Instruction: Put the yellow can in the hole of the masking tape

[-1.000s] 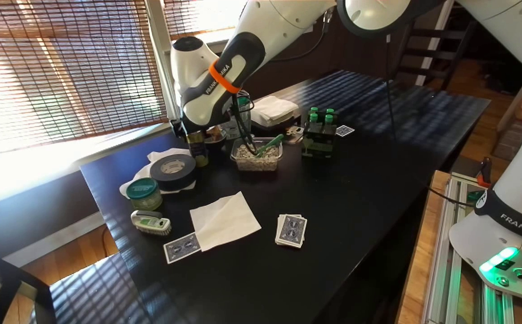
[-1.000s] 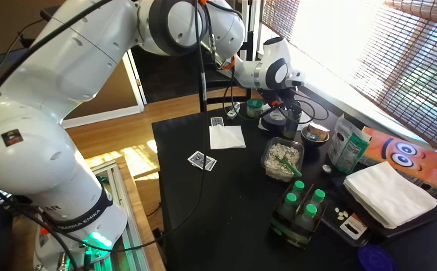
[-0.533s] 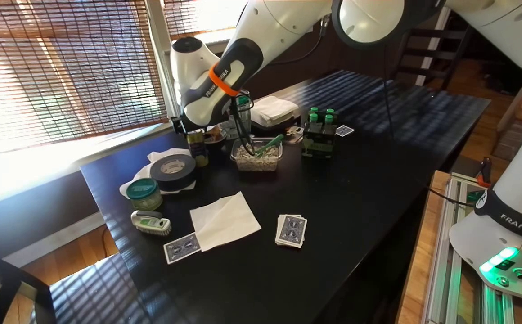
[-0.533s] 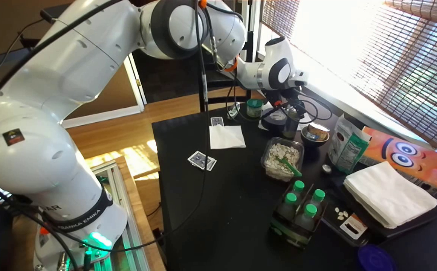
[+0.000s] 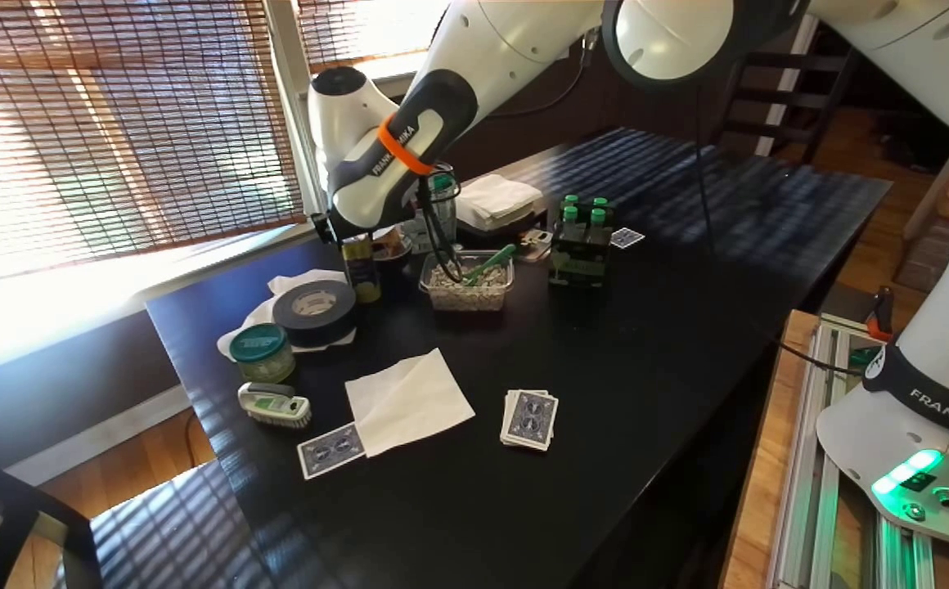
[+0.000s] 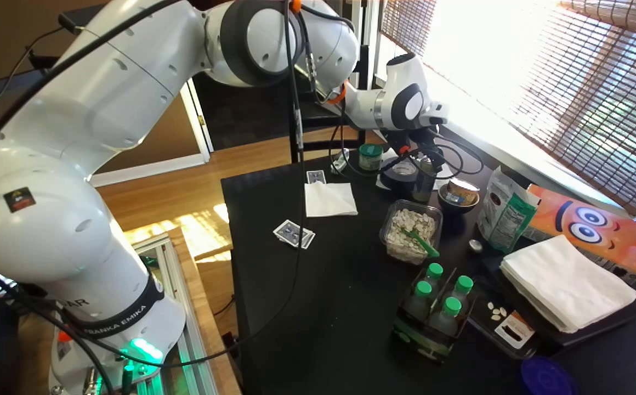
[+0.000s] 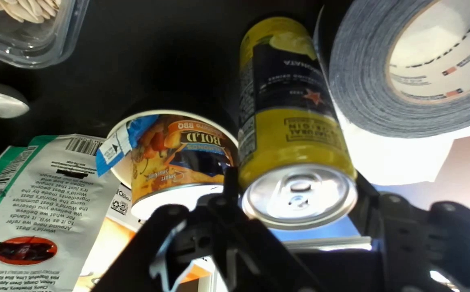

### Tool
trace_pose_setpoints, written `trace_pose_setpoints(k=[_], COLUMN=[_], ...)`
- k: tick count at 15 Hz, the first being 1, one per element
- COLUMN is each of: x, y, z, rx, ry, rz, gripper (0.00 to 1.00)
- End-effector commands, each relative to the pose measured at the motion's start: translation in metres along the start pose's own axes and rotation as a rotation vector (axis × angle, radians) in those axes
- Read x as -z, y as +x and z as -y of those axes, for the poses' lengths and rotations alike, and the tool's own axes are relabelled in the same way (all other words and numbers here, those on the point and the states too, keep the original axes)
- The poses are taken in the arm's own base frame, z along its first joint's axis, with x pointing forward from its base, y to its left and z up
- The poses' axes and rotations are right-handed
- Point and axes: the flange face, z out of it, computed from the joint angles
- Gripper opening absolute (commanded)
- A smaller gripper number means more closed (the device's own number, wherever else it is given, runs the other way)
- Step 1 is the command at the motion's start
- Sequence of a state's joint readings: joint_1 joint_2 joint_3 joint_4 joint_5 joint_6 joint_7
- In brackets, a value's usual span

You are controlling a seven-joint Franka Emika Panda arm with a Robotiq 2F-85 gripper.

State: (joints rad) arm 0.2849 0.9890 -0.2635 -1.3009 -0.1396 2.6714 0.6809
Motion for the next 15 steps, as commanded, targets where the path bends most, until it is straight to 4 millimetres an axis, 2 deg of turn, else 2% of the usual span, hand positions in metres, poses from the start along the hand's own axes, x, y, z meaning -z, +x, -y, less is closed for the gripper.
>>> trace_pose_setpoints(k=[1, 7, 11, 15], x=[0.019, 0.062, 0.092, 0.111], y=[0.02, 0.046, 0.041, 0.025], z=[-0.002, 0.003, 0.03, 0.053], rx=[-0.009, 0.018, 0.081, 0.147], ry=[0.007, 0.068, 0.134, 0.182], rz=[0.0, -0.043, -0.058, -0.05], gripper=[0.38, 0.38, 0.38, 0.38])
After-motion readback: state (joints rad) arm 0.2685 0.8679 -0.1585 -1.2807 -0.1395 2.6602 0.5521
